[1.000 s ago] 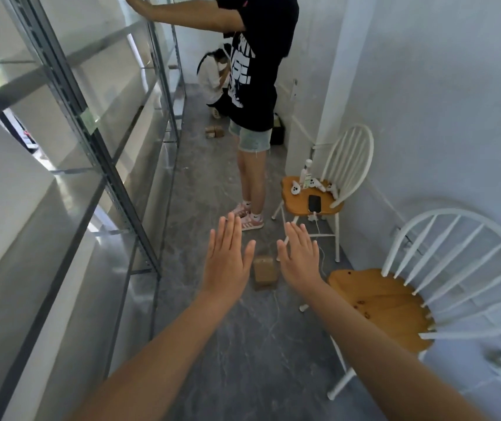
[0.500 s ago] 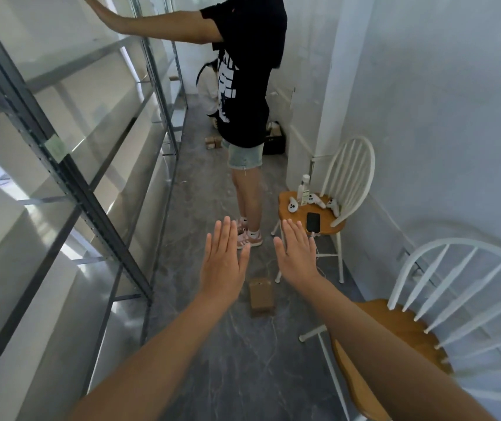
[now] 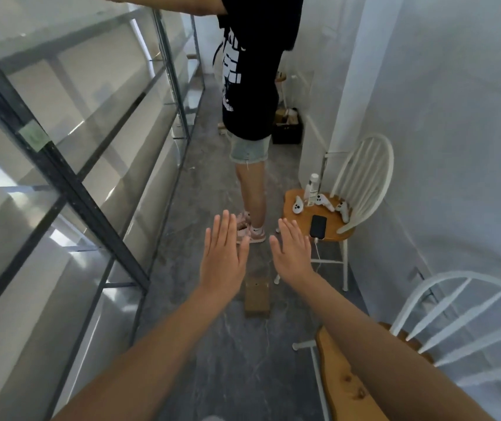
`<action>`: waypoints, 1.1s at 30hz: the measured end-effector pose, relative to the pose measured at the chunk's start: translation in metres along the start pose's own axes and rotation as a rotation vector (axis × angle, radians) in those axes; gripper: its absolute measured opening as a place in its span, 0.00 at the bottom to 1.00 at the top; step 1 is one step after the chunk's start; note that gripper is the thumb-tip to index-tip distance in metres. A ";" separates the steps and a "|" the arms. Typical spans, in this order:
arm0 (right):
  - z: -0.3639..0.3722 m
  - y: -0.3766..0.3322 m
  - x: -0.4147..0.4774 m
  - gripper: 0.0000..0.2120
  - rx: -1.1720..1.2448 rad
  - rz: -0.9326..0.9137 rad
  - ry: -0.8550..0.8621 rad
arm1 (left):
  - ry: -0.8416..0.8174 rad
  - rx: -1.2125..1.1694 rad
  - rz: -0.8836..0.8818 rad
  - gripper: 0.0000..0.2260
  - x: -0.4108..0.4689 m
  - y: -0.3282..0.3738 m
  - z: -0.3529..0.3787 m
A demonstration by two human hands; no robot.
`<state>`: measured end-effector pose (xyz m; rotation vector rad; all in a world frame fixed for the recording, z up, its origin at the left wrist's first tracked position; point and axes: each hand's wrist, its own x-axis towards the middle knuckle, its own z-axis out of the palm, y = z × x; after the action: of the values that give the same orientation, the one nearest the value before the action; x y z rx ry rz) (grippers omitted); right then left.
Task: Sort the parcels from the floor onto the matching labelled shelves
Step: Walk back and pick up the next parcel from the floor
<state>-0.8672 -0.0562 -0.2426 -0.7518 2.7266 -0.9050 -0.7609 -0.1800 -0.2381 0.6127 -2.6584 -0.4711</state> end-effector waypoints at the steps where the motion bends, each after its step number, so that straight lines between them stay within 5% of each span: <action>1: 0.001 0.003 0.003 0.27 -0.003 0.002 -0.011 | -0.006 0.003 -0.010 0.33 0.003 -0.001 0.003; 33: 0.090 -0.033 0.206 0.28 -0.067 0.070 -0.117 | -0.125 -0.153 -0.001 0.33 0.193 -0.113 0.083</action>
<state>-1.0024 -0.2302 -0.2956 -0.6927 2.6742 -0.7345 -0.9180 -0.3477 -0.3016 0.5549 -2.7054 -0.7274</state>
